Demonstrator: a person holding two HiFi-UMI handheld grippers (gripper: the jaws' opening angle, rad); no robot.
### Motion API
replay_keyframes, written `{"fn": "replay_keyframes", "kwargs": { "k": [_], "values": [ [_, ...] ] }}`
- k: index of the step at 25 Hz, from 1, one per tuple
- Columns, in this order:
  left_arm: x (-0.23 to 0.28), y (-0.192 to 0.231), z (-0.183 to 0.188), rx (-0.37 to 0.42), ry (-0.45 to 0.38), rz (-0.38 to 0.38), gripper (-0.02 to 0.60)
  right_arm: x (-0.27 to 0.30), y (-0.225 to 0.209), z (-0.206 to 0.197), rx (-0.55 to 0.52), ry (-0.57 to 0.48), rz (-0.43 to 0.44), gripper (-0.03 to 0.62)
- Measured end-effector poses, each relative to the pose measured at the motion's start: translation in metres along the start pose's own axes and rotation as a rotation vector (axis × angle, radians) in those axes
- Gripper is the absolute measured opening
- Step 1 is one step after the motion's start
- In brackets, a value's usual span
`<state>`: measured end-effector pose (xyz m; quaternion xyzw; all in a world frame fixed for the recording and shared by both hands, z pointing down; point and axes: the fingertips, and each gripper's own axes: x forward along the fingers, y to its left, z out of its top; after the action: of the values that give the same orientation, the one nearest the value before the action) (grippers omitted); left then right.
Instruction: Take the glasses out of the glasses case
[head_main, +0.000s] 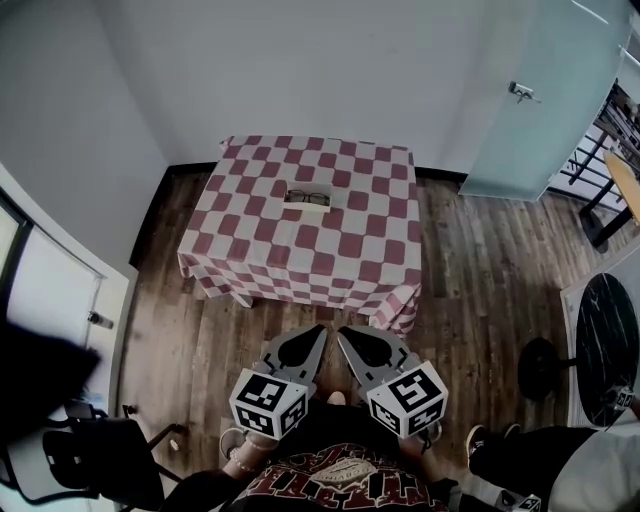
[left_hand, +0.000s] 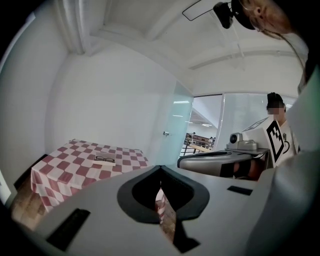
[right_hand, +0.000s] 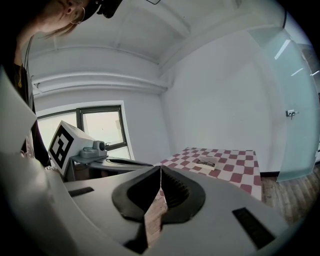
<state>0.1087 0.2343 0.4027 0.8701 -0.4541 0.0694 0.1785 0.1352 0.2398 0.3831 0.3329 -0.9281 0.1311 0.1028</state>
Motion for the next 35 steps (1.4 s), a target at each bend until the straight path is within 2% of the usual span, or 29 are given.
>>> {"fn": "replay_keyframes", "kwargs": {
  "k": [8, 21, 35],
  "values": [
    [0.015, 0.021, 0.008, -0.005, 0.01, -0.019, 0.009, 0.024, -0.013, 0.01, 0.006, -0.001, -0.013, 0.02],
    [0.047, 0.085, 0.032, -0.003, 0.026, -0.061, 0.009, 0.092, -0.039, 0.034, 0.011, 0.01, -0.045, 0.02],
    [0.07, 0.15, 0.049, 0.011, 0.036, -0.117, 0.009, 0.152, -0.064, 0.051, 0.019, 0.007, -0.13, 0.02]
  ]
}}
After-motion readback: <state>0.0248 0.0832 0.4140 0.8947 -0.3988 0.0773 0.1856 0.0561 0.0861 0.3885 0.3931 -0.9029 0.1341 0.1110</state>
